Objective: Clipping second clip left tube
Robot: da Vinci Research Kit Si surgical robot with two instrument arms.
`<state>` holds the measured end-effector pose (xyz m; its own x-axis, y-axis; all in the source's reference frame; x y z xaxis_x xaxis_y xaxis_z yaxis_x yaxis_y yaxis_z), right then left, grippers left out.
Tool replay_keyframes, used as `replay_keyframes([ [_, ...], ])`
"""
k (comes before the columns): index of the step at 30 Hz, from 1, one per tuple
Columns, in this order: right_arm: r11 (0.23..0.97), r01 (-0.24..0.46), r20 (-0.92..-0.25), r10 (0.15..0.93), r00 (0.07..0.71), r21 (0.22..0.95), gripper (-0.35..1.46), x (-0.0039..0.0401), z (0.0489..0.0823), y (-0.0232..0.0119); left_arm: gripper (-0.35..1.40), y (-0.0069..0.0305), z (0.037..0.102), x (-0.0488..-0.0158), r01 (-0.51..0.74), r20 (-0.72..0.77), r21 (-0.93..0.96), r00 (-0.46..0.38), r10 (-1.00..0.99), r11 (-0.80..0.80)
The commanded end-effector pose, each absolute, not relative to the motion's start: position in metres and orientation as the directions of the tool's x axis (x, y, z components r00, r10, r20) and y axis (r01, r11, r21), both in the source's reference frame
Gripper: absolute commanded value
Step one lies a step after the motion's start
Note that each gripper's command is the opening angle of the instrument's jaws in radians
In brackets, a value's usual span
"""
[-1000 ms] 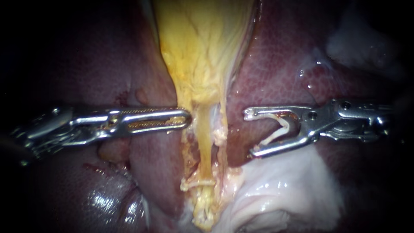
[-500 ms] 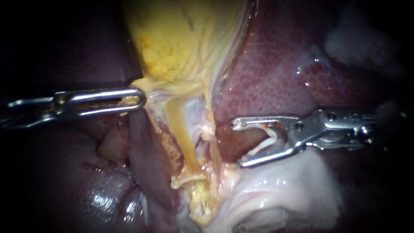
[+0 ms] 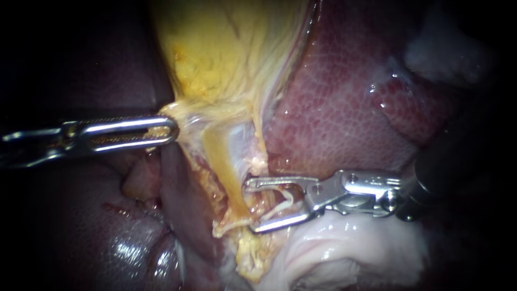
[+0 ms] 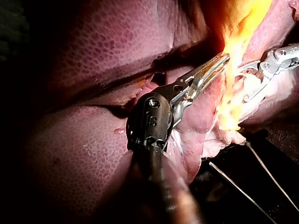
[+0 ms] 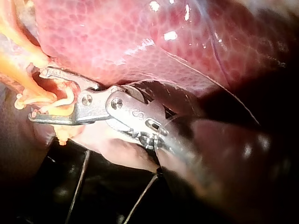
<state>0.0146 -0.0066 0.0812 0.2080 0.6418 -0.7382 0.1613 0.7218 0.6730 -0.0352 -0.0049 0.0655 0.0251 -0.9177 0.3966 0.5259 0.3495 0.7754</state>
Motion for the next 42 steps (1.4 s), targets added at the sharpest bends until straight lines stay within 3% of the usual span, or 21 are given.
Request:
replay_keyframes([
  [1, 0.719, 0.164, -0.736, 0.643, 0.212, 0.675, 0.60, 0.0149, 0.0815, -0.0067, -0.35, -0.0049, 0.0655, -0.0353, 0.524, 0.395, 0.777, 0.026, -0.918, 0.349],
  [9, 0.676, 0.206, -0.707, 0.669, 0.231, 0.707, 0.60, 0.0180, 0.0822, -0.0085, -0.35, -0.0050, 0.0654, -0.0355, 0.525, 0.395, 0.777, 0.025, -0.918, 0.348],
  [20, 0.601, 0.349, -0.687, 0.688, 0.232, 0.719, 0.58, 0.0196, 0.0782, -0.0110, -0.35, -0.0040, 0.0671, -0.0353, 0.524, 0.395, 0.777, 0.026, -0.918, 0.349],
  [33, 0.608, 0.307, -0.676, 0.705, 0.215, 0.732, 0.57, 0.0229, 0.0814, -0.0115, -0.35, -0.0041, 0.0673, -0.0361, 0.528, 0.397, 0.775, 0.023, -0.918, 0.348],
  [35, 0.607, 0.306, -0.674, 0.707, 0.214, 0.734, 0.46, 0.0226, 0.0814, -0.0111, -0.35, -0.0041, 0.0673, -0.0361, 0.528, 0.397, 0.775, 0.023, -0.918, 0.348],
  [38, 0.579, 0.327, -0.660, 0.704, 0.263, 0.747, -0.23, 0.0209, 0.0811, -0.0106, -0.35, -0.0042, 0.0672, -0.0361, 0.528, 0.397, 0.775, 0.023, -0.918, 0.348],
  [39, 0.581, 0.319, -0.659, 0.700, 0.275, 0.749, -0.35, 0.0207, 0.0811, -0.0104, -0.35, -0.0042, 0.0672, -0.0361, 0.528, 0.397, 0.775, 0.023, -0.918, 0.348],
  [42, 0.582, 0.313, -0.659, 0.699, 0.279, 0.750, -0.35, 0.0205, 0.0813, -0.0101, -0.35, -0.0042, 0.0672, -0.0361, 0.528, 0.396, 0.775, 0.023, -0.918, 0.348],
])
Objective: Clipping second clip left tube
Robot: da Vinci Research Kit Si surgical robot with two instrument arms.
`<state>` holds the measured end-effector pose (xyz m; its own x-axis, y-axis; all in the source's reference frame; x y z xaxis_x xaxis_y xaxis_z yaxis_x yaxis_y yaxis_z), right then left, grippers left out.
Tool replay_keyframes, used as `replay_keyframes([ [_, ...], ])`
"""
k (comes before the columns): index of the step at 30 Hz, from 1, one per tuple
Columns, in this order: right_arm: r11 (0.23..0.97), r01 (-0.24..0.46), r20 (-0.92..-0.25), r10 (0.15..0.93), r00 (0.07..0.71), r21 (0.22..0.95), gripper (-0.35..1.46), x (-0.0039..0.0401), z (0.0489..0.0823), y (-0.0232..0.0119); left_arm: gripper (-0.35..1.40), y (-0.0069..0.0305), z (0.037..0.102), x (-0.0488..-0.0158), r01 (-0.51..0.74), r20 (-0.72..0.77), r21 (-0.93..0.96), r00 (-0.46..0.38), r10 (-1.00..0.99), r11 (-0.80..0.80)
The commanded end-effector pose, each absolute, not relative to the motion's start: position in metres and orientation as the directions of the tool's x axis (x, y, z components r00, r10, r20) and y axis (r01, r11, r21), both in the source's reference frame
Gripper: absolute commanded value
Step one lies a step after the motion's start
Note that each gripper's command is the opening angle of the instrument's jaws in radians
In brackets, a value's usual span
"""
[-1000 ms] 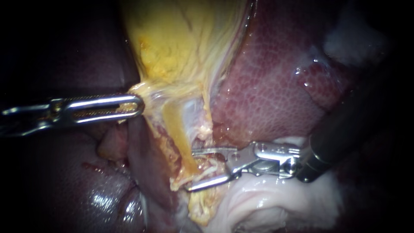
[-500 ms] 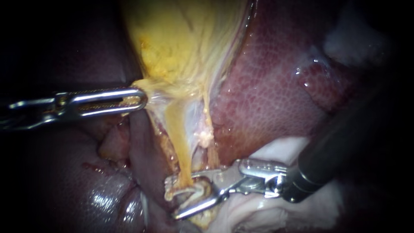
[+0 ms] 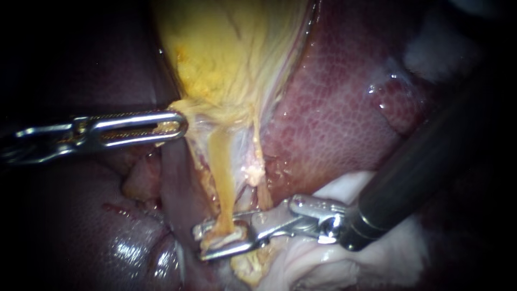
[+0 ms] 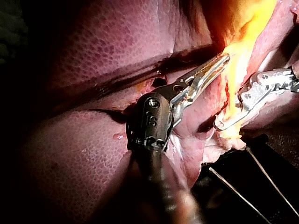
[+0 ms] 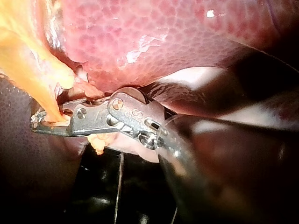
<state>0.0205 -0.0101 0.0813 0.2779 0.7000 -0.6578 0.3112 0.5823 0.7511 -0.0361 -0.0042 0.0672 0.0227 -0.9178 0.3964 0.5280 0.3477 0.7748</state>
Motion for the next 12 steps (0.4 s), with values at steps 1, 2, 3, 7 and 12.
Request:
replay_keyframes([
  [1, 0.582, 0.313, -0.659, 0.699, 0.279, 0.750, -0.35, 0.0205, 0.0814, -0.0101, -0.35, -0.0042, 0.0672, -0.0361, 0.528, 0.396, 0.775, 0.023, -0.918, 0.348],
  [2, 0.582, 0.313, -0.659, 0.699, 0.279, 0.750, -0.35, 0.0205, 0.0815, -0.0100, -0.35, -0.0042, 0.0672, -0.0361, 0.528, 0.396, 0.775, 0.023, -0.918, 0.348],
  [3, 0.582, 0.313, -0.659, 0.699, 0.279, 0.750, -0.35, 0.0205, 0.0815, -0.0100, -0.35, -0.0042, 0.0672, -0.0361, 0.528, 0.396, 0.775, 0.023, -0.918, 0.348],
  [7, 0.582, 0.313, -0.659, 0.699, 0.279, 0.750, -0.35, 0.0205, 0.0816, -0.0099, -0.35, -0.0042, 0.0672, -0.0361, 0.528, 0.396, 0.775, 0.023, -0.918, 0.348],
  [12, 0.583, 0.311, -0.659, 0.699, 0.278, 0.750, -0.35, 0.0203, 0.0817, -0.0099, -0.35, -0.0042, 0.0672, -0.0361, 0.528, 0.396, 0.775, 0.023, -0.918, 0.348],
])
